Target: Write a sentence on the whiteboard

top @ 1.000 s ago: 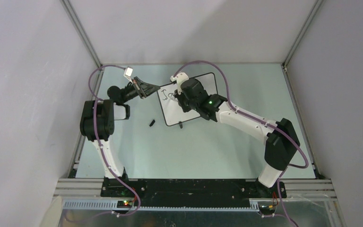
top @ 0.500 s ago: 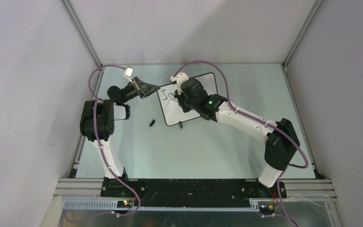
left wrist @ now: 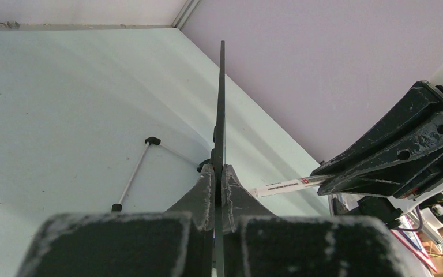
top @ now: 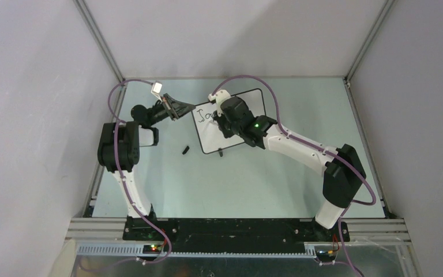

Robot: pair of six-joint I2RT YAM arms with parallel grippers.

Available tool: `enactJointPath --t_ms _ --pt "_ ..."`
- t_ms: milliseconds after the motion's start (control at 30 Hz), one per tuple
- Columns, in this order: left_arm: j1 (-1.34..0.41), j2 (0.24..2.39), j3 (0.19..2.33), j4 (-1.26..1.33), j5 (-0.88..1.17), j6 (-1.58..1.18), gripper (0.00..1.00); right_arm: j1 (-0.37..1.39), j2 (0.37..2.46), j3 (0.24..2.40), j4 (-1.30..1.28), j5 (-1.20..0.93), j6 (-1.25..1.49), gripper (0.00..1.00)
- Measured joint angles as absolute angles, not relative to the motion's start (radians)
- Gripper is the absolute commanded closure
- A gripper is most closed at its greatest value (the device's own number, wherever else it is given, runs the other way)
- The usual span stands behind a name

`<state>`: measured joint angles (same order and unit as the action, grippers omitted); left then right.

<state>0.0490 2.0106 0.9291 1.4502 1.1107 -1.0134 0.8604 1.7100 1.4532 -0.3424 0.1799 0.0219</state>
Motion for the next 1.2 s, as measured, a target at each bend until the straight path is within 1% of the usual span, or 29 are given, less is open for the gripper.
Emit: enactJointPath --t_ms 1200 --pt "0.049 2.011 0.929 1.449 1.109 -1.013 1.00 0.846 1.705 1.424 -0.348 0.186 0.027 1.00"
